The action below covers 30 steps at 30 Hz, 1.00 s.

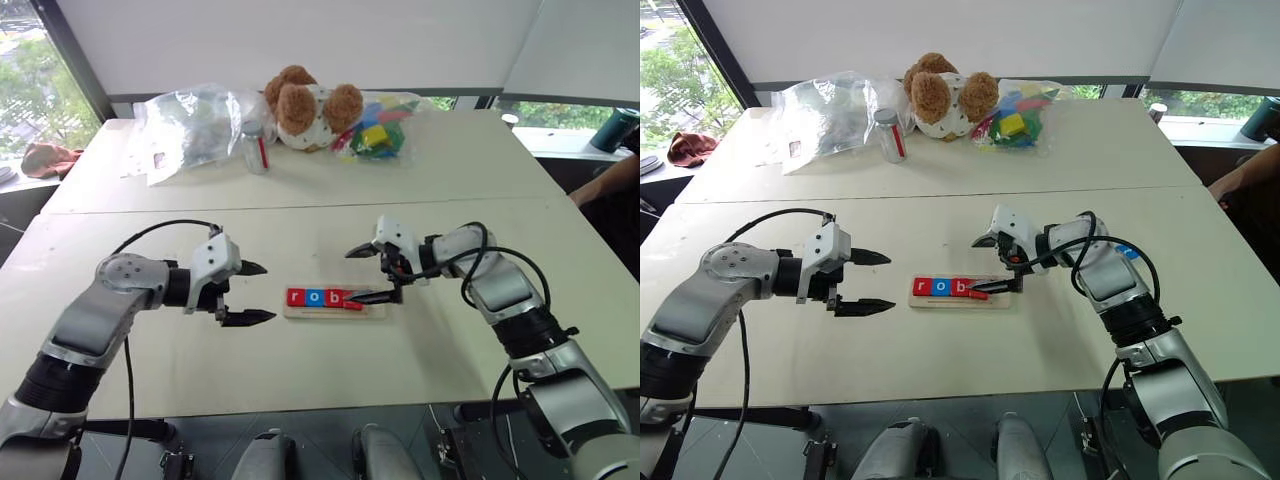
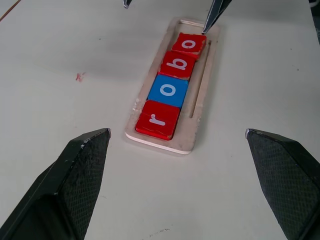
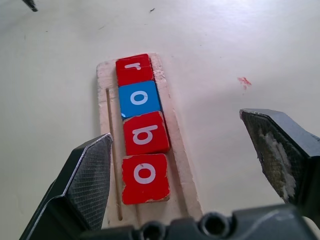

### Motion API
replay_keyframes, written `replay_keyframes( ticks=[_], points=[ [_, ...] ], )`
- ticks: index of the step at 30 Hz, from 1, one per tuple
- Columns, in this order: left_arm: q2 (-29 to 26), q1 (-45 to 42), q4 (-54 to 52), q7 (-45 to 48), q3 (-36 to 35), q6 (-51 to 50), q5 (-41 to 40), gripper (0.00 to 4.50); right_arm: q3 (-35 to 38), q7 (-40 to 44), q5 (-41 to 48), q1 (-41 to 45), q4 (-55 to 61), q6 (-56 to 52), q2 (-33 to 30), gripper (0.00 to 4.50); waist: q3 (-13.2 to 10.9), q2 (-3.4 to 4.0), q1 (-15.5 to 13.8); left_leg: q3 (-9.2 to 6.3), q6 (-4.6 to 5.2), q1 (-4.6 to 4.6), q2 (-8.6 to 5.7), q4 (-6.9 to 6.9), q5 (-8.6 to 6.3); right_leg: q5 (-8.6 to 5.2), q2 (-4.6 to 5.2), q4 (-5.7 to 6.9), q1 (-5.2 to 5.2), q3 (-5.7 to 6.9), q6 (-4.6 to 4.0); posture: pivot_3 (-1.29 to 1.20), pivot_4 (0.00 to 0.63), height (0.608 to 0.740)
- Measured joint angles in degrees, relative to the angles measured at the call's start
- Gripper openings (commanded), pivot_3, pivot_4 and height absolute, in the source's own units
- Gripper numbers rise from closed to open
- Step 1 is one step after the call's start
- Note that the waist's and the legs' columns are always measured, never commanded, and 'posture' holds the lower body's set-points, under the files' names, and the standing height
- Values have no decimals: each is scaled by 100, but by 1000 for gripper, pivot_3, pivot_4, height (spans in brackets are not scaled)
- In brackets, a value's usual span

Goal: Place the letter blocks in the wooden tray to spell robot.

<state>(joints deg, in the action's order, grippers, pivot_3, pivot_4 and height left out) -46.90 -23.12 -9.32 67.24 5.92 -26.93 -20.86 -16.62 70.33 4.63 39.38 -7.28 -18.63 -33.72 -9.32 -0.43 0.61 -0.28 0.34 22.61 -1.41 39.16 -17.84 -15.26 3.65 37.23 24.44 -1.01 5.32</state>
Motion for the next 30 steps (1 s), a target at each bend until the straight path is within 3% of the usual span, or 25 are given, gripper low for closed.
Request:
replay_keyframes(
  ticks=[18,26,30],
  points=[
    [67,-19,22,6,2,13,72,4500,-311,-174,-614,-36,-622,903,-67,4454,0,0,18,1,0,-1,1,0,0,0,-3,1,0,0,0,0,150,740],
    [67,-20,23,9,2,13,121,4500,-311,-137,-612,-20,-635,906,22,4454,0,0,12,1,-1,-1,0,0,1,0,-2,1,0,-1,0,0,150,740],
    [81,-25,17,7,2,8,118,4500,-142,-83,-405,-180,-54,435,-149,4454,0,0,5,-1,-1,0,1,-1,0,0,-2,1,1,0,0,0,150,740]
  ],
)
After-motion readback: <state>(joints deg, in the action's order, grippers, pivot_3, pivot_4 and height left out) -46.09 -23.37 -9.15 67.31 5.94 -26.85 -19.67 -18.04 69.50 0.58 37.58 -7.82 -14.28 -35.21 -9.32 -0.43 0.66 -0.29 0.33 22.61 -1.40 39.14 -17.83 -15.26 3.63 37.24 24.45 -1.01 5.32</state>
